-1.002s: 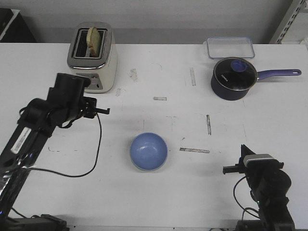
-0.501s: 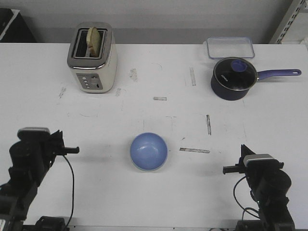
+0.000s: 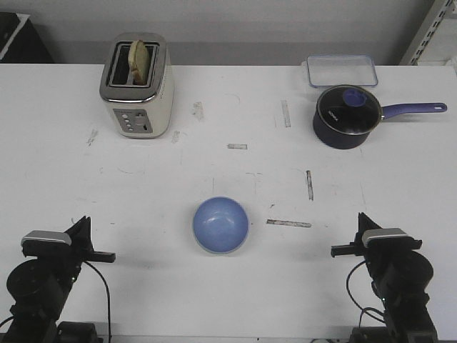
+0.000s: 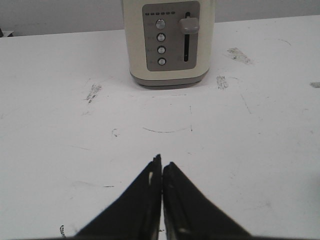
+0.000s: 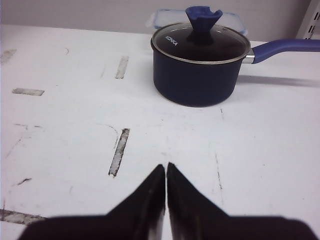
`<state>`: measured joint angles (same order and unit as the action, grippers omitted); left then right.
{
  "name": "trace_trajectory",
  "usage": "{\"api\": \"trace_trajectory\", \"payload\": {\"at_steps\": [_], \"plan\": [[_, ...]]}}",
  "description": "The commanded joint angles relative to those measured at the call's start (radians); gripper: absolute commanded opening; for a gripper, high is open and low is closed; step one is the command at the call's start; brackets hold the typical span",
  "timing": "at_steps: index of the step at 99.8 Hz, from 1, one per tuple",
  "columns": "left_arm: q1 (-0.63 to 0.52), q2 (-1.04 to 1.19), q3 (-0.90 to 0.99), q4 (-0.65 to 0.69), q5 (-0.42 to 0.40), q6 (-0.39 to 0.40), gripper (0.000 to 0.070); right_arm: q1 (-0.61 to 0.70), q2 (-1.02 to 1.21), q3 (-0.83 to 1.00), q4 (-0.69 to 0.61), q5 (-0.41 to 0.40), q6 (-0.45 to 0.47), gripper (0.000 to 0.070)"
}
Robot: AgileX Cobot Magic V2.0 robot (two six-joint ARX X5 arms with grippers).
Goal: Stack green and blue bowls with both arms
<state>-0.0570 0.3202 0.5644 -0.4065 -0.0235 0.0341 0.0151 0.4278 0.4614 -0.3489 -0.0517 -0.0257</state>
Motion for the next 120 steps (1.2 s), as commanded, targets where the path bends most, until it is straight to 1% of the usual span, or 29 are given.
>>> {"api": "trace_trajectory", "payload": {"at_steps": [1, 58, 67, 83, 90, 107, 120], "plan": [[0.0, -0.011, 0.01, 0.009, 0.002, -0.042, 0.0003, 0.002, 0.004, 0.008, 0.013, 0.0, 0.003, 0.0], [0.0, -0.054, 0.01, 0.011, 0.002, -0.042, 0.0002, 0.002, 0.004, 0.008, 0.013, 0.0, 0.003, 0.0], [0.004, -0.059, 0.01, -0.005, -0.033, -0.047, 0.0003, 0.002, 0.004, 0.008, 0.013, 0.0, 0.003, 0.0], [0.041, -0.126, -0.048, 0.006, -0.034, -0.047, 0.0002, 0.002, 0.004, 0.008, 0.013, 0.0, 0.003, 0.0], [0.063, -0.182, -0.12, 0.048, -0.034, -0.047, 0.0002, 0.002, 0.004, 0.008, 0.013, 0.0, 0.003, 0.0], [0.087, -0.317, -0.338, 0.249, -0.032, -0.046, 0.0002, 0.002, 0.004, 0.008, 0.013, 0.0, 0.003, 0.0], [0.087, -0.317, -0.463, 0.404, -0.024, -0.047, 0.0002, 0.002, 0.004, 0.008, 0.012, 0.0, 0.003, 0.0]]}}
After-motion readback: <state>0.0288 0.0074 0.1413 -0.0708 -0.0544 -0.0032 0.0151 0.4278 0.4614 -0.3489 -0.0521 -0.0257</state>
